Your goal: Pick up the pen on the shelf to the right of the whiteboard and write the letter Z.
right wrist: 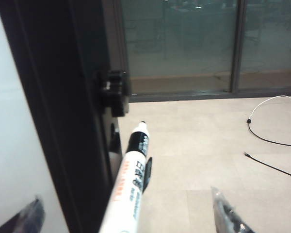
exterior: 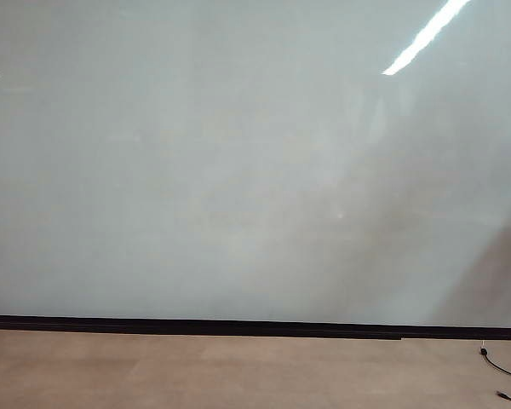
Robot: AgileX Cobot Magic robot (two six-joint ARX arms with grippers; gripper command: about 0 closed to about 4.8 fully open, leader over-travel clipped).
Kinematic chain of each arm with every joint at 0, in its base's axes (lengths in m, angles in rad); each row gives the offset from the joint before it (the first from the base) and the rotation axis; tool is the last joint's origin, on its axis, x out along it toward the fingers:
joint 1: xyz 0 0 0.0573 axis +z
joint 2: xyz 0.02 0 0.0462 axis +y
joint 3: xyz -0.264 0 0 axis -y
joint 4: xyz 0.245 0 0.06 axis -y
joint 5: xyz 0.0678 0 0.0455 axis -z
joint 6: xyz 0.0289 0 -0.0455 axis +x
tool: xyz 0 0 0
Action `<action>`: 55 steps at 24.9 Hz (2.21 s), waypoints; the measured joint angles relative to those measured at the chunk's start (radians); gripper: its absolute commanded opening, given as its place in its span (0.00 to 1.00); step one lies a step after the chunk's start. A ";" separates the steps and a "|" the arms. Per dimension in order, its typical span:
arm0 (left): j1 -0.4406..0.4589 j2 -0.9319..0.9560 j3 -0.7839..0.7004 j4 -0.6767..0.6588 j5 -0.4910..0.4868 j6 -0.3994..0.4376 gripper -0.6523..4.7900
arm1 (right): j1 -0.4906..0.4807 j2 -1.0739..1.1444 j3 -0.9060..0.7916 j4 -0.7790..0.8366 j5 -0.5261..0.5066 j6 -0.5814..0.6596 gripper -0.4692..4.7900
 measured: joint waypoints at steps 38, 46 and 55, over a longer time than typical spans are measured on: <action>0.000 0.000 0.000 0.000 0.000 0.000 0.11 | 0.005 0.024 0.033 -0.001 -0.042 -0.067 0.93; 0.000 0.000 0.000 0.000 0.000 0.000 0.11 | 0.013 0.025 0.041 -0.001 -0.042 -0.067 0.84; 0.000 0.000 0.000 0.000 0.000 0.000 0.11 | 0.023 0.034 0.045 -0.001 -0.043 -0.067 0.67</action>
